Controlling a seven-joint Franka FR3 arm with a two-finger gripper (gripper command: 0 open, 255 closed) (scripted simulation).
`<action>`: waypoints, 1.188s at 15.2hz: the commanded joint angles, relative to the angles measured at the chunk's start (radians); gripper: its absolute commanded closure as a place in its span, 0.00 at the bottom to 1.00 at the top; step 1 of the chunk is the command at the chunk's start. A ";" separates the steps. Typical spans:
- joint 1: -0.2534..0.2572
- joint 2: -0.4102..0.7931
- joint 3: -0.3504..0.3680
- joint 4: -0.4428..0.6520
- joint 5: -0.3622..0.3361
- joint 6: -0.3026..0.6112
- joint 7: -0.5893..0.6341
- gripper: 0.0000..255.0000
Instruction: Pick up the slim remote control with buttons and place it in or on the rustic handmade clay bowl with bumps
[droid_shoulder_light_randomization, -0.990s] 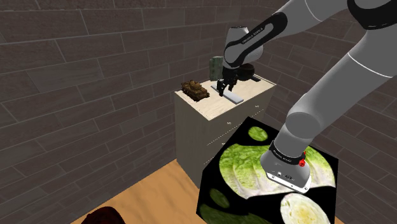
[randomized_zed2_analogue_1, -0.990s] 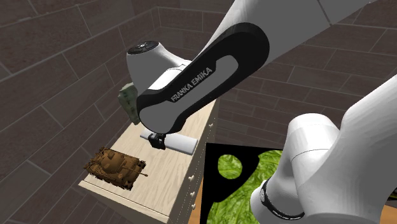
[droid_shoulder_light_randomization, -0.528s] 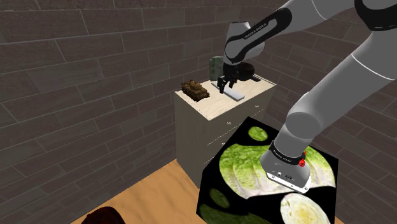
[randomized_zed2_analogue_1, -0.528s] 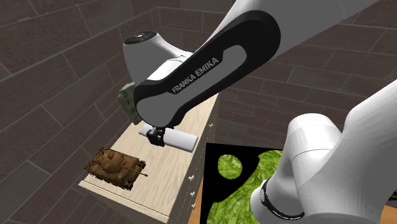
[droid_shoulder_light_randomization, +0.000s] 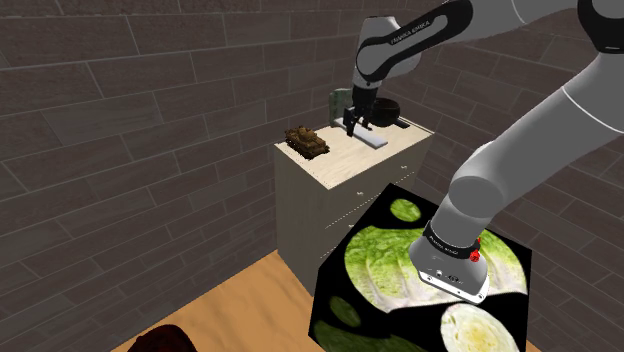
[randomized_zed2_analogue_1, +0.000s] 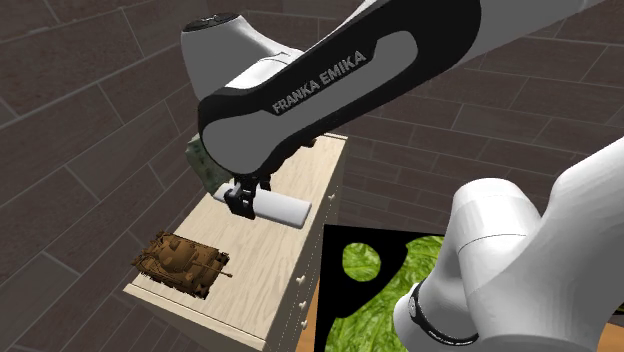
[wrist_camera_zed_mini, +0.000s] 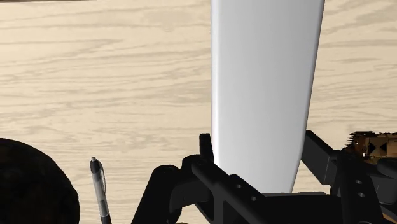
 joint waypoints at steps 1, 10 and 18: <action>-0.001 -0.021 0.002 0.015 -0.001 -0.036 0.001 1.00; -0.001 -0.073 0.012 0.098 0.000 -0.170 0.002 1.00; 0.001 -0.100 0.020 0.184 0.003 -0.284 0.002 1.00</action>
